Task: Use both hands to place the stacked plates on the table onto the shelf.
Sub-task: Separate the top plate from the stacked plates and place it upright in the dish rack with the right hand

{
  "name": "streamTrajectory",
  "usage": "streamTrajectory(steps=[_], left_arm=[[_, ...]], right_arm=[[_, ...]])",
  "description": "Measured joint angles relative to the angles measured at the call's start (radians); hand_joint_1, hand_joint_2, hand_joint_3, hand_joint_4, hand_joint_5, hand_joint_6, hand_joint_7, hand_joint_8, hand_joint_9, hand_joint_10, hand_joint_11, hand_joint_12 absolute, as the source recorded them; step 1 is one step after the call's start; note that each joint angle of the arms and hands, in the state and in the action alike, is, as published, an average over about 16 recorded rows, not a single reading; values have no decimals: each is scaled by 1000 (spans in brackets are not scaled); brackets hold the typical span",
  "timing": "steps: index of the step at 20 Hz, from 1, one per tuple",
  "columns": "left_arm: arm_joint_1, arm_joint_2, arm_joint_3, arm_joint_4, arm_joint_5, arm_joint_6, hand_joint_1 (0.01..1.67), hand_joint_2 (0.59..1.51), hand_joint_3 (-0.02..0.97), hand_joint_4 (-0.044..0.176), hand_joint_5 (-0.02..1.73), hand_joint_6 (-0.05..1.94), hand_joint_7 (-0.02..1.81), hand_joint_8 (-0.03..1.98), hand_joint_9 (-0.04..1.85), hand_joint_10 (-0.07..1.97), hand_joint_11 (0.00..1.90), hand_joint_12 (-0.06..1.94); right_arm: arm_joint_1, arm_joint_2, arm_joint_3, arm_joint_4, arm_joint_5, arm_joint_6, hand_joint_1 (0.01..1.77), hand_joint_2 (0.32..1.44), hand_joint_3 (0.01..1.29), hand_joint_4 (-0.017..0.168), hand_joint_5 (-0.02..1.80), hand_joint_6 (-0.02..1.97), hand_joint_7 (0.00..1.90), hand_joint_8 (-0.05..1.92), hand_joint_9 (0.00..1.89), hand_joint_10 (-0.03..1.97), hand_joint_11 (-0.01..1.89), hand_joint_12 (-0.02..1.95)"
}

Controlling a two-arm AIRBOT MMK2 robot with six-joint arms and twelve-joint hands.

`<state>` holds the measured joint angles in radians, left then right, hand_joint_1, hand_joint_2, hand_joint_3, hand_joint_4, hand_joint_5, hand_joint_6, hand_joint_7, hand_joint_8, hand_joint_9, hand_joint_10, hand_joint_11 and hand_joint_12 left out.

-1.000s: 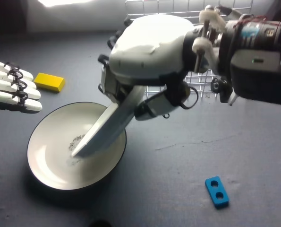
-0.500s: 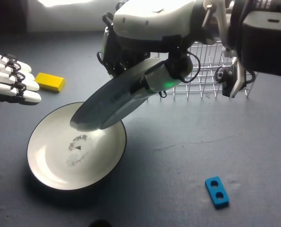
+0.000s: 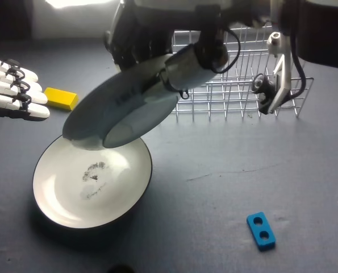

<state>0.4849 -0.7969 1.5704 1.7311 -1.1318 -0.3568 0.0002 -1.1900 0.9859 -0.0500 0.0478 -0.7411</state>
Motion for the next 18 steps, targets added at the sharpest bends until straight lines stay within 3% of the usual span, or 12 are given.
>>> streamTrajectory(steps=[18], left_arm=[[10, -7, 28, 22, 9, 0, 16, 1046, 14, 5, 21, 19, 19, -2, 21, 17, 14, 18]], right_arm=[[50, 30, 47, 4, 80, 80, 1223, 999, 15, -7, 957, 865, 1122, 822, 1354, 23, 816, 1068]])
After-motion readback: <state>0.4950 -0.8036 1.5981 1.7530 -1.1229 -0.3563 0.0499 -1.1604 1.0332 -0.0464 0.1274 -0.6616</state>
